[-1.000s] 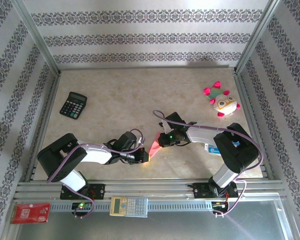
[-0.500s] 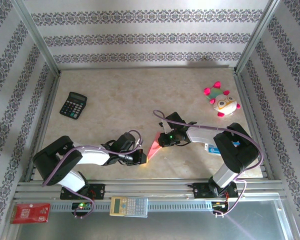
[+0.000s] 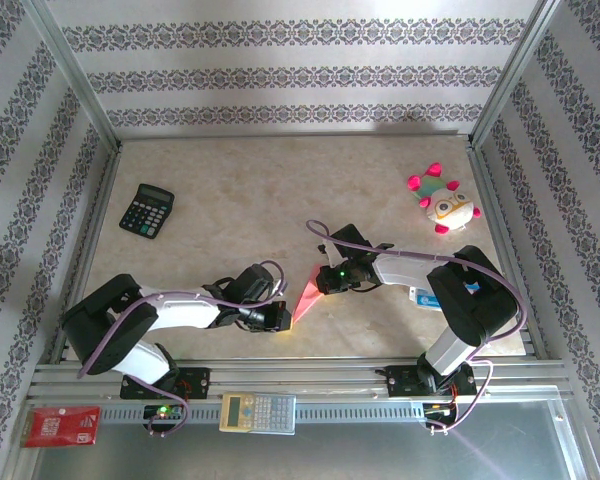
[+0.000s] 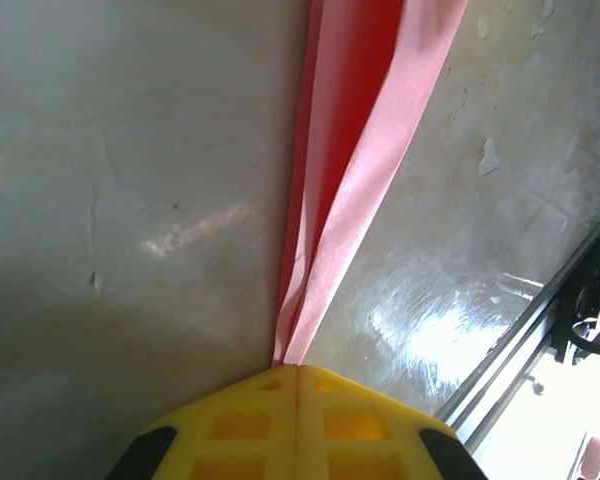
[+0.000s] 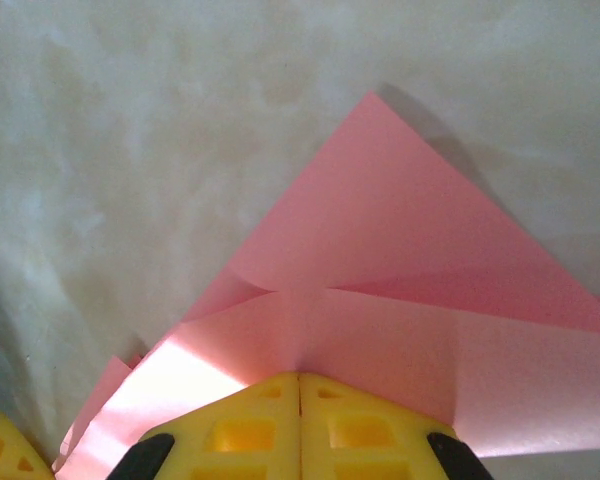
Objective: Fold a paper plane with a square sheet of paper (pick it up from the middle)
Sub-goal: Fold the wing for the fifth time at the center of the table.
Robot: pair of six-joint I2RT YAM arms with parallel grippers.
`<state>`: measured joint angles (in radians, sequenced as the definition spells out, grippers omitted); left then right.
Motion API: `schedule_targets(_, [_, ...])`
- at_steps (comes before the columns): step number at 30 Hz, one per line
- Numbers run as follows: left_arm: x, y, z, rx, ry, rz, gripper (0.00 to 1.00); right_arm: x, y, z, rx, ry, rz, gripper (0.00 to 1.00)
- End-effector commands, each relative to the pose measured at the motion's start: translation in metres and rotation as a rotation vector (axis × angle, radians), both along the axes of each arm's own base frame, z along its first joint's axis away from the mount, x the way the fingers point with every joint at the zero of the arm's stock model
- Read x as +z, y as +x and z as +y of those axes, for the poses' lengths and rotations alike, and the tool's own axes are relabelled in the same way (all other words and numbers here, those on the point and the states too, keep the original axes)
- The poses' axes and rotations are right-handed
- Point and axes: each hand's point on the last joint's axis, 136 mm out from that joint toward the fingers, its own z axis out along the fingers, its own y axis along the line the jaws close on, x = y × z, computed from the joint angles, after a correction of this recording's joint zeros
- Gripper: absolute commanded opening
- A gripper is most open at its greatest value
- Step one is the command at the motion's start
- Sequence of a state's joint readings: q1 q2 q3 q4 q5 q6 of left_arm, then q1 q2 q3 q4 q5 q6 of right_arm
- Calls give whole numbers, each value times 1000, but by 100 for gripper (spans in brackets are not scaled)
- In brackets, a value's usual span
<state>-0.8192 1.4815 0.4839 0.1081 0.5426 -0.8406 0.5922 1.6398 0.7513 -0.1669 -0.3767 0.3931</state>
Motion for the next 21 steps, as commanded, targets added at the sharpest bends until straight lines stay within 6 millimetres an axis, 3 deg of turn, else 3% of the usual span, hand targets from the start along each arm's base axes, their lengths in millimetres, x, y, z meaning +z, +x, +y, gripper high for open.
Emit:
schedule_targets(1, [-29,-48,41,-75,195,159,3,-35,-11,-35,-57,-169,74,7])
schedule_targets(4, [-8,-39,31,-103,144,86,6,-36,-12,-36,-55,-170,76,7])
schedule_targets(10, [54,-9,-8,-62,-123,-92,8,-35,-11,-36,-58,-168,71,6])
schedule_targets(12, [57,-2,-17,-52,-140,-95,10,-35,-11,-36,-57,-169,71,6])
schedule_targets(21, [35,30,-38,-49,-54,-101,8,-35,-11,-35,-55,-164,71,6])
